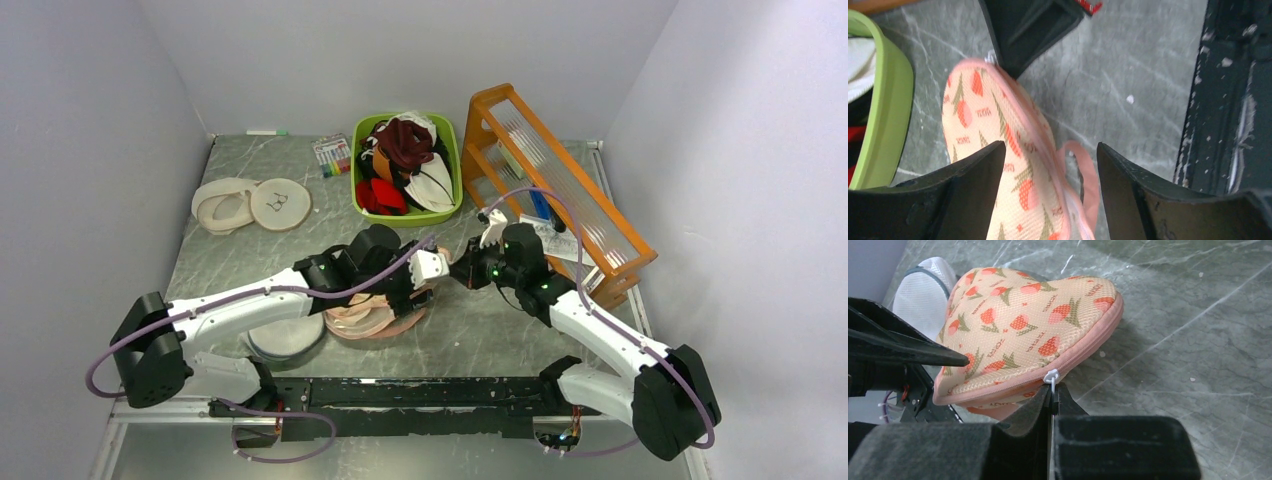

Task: Unzip the laundry bag and remove the bra

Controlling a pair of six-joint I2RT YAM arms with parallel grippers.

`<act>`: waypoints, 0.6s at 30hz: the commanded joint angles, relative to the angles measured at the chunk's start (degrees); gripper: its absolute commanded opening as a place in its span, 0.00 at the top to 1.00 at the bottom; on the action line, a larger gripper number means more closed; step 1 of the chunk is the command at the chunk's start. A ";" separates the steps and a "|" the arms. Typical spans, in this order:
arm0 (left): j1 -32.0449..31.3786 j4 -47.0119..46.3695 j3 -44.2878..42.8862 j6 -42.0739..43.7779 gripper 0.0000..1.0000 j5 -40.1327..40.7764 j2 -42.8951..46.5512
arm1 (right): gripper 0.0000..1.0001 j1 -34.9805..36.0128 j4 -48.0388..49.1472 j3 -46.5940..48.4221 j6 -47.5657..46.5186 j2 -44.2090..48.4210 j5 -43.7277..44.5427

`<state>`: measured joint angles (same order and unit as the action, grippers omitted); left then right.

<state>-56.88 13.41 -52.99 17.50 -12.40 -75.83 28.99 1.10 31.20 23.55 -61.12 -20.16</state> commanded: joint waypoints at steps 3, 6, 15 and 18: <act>-0.26 -7.52 -1.76 -9.23 0.20 -3.62 0.32 | 1.00 0.93 4.24 -1.18 2.49 1.24 -2.69; -0.47 -7.66 -3.32 -14.32 0.13 -1.47 -2.43 | 1.00 1.40 3.66 -0.53 2.63 1.32 -2.69; -3.60 -13.35 -0.67 -23.69 0.30 17.33 -7.52 | 1.00 1.68 -0.35 2.21 0.58 1.41 -3.84; -4.62 -12.85 -1.47 -23.23 0.42 19.92 -9.68 | 1.00 1.78 -0.58 2.24 0.53 1.71 -4.49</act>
<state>-60.12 3.51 -53.87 -3.55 0.12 -82.94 30.33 1.17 31.64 24.80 -60.66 -22.92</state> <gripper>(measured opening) 0.641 0.007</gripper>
